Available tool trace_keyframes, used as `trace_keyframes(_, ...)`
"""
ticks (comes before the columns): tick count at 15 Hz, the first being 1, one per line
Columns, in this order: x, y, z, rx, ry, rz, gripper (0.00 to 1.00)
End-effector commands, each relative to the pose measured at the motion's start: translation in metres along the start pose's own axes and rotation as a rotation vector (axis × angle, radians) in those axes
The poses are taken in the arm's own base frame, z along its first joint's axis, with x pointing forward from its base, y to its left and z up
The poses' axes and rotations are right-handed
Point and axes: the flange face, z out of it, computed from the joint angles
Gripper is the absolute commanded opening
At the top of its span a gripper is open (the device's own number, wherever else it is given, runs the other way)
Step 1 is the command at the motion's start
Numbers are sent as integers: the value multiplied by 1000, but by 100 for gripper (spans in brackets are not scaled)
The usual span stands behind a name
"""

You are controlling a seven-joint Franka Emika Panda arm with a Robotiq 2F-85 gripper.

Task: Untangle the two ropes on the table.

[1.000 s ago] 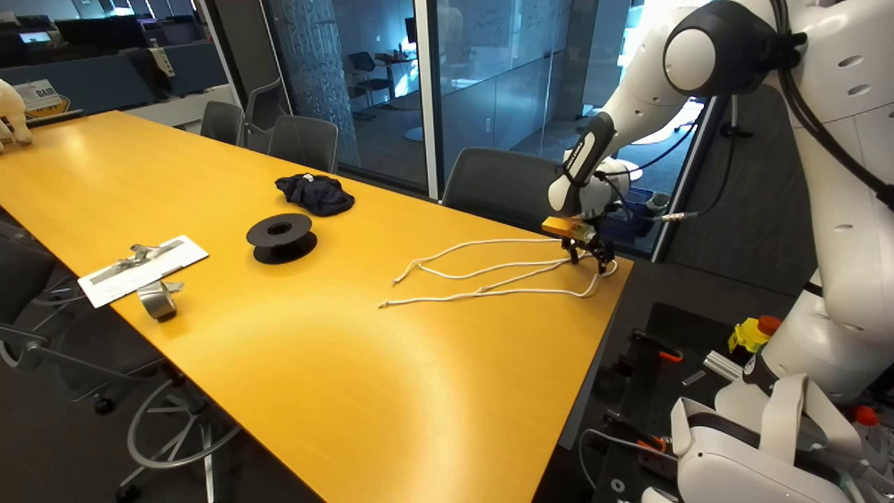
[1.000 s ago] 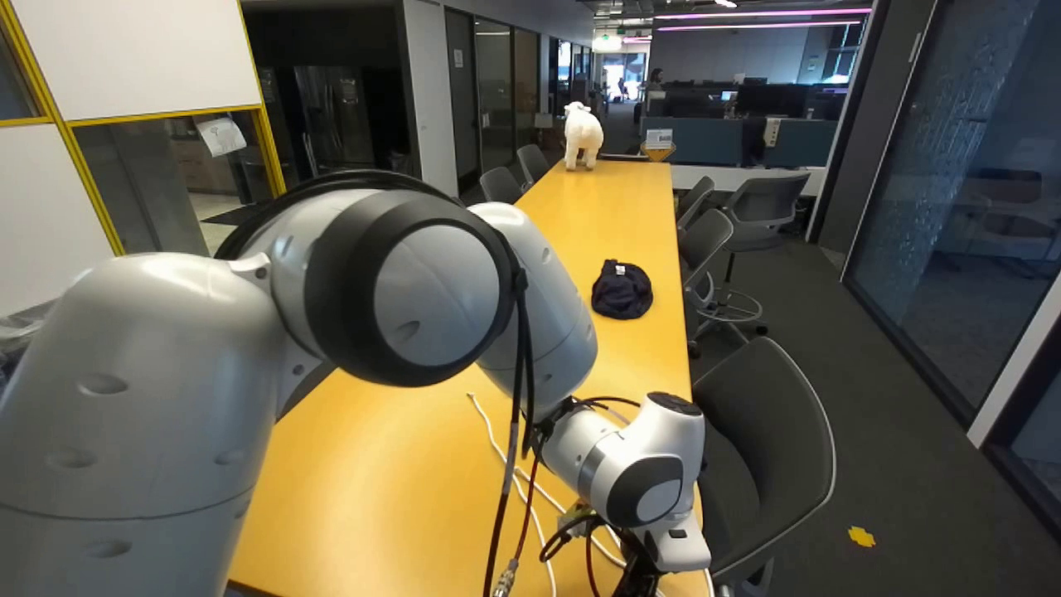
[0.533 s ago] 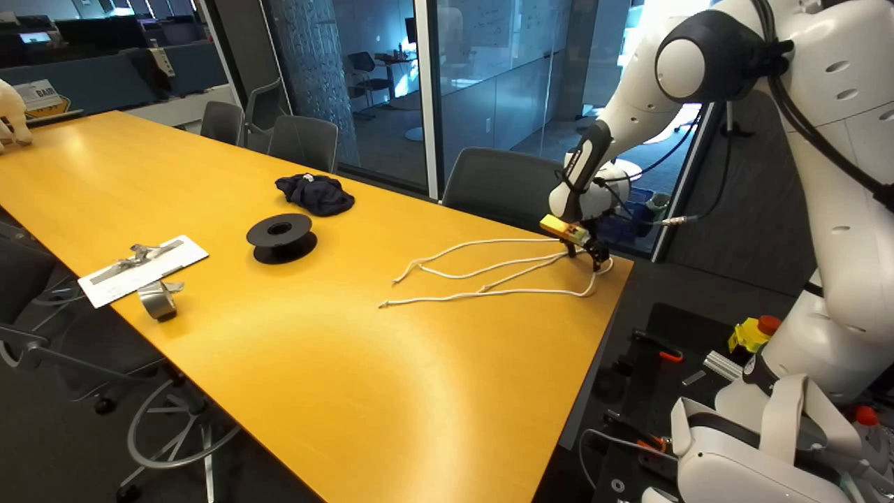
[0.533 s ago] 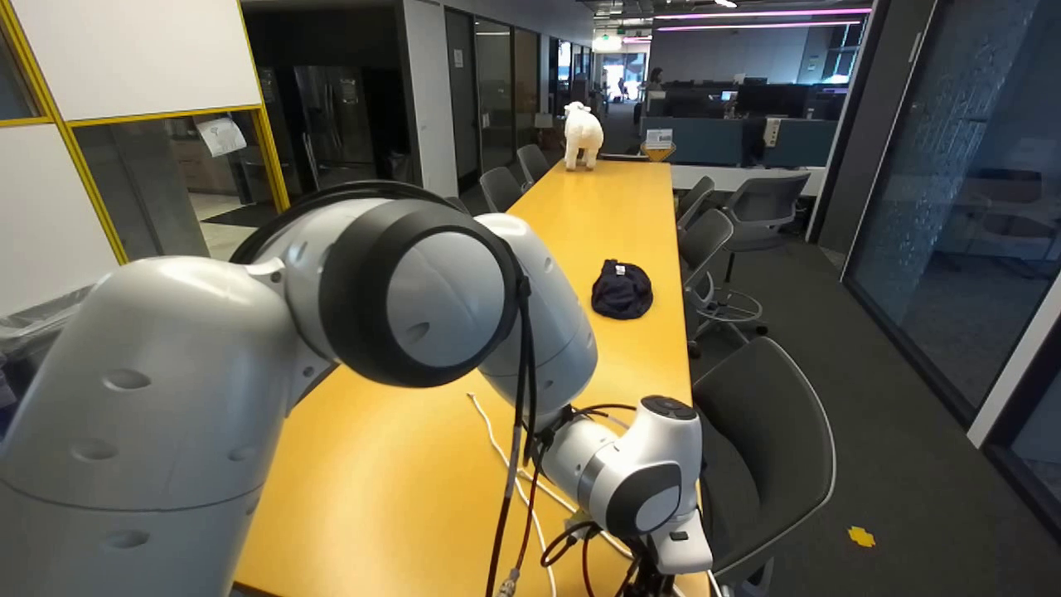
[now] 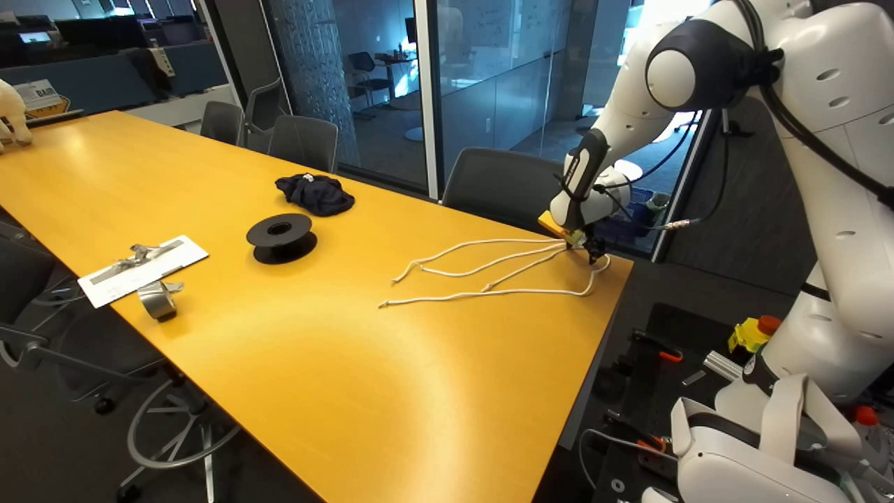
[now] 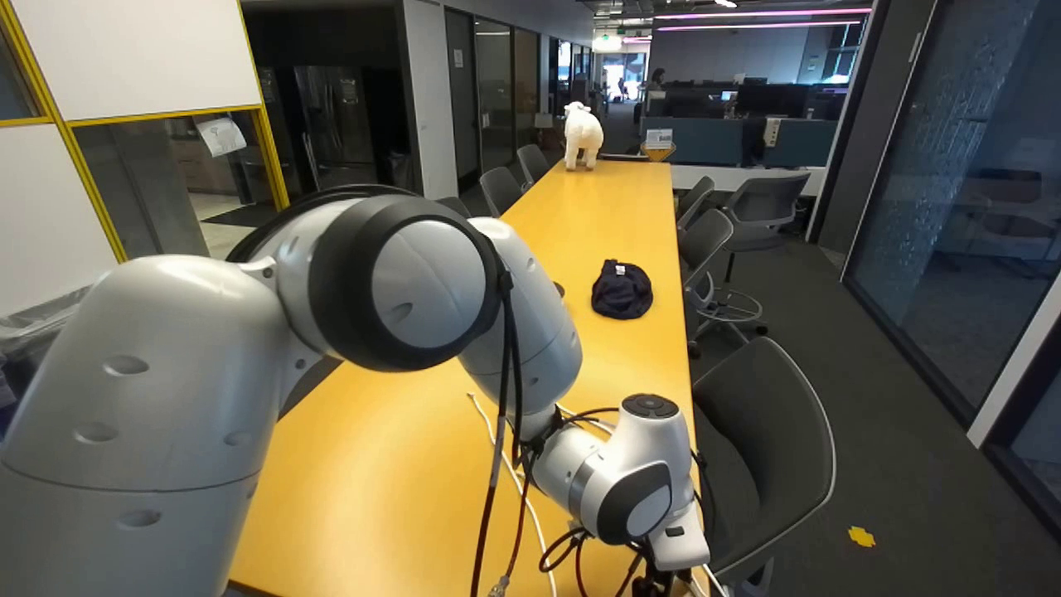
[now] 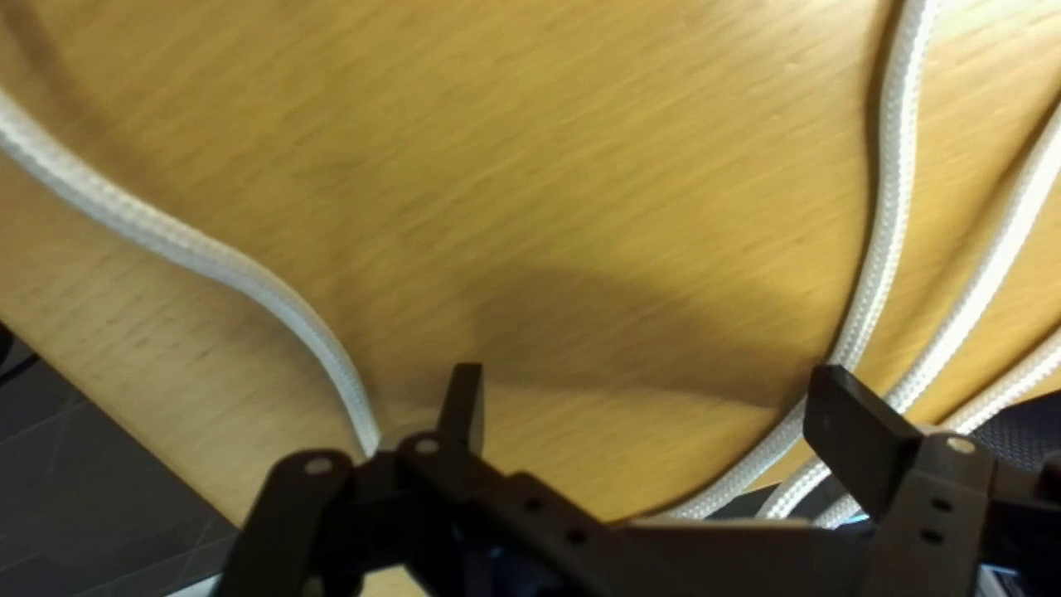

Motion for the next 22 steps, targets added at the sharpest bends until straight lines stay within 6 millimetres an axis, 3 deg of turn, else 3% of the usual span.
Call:
trace_keyframes(1,-4,2,-5,51,50,10,100)
trace_keyframes(9,-10,3,2,61,67,-8,100)
trace_keyframes(16,-6,-3,-8,116,91,-12,100)
trace_keyframes(22,-10,-5,0,105,87,-23,100)
